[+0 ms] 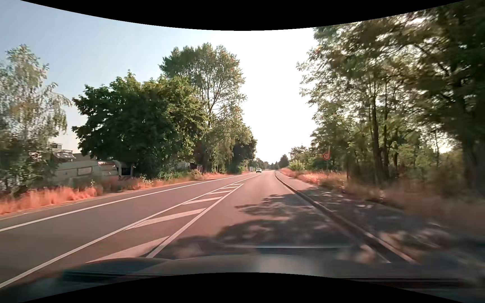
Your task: Follow the waypoints while adhering to traffic rules and regulations
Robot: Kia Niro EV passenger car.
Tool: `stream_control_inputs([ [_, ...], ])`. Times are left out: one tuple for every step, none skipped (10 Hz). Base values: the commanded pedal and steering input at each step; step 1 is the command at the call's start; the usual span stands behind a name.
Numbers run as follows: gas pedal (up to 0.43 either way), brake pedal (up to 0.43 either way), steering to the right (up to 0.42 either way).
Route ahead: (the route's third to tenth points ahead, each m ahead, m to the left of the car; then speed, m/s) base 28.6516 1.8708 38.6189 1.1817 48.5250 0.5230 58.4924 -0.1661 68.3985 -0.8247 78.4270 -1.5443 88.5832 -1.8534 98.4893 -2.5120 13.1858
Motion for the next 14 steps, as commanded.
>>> stream_control_inputs([
  [0.028, 0.0, 0.004],
  [0.028, 0.0, 0.004],
  [0.028, 0.0, 0.004],
  [0.028, 0.0, 0.004],
  [0.028, 0.0, 0.004],
  [0.028, 0.0, 0.004],
  [0.028, 0.0, 0.004],
  [0.028, 0.0, 0.004],
  [0.028, 0.0, 0.003],
  [0.028, 0.0, 0.003],
  [0.028, 0.0, 0.003],
  [0.028, 0.0, 0.001],
  [0.028, 0.0, 0.001],
  [0.028, 0.0, 0.001],
])
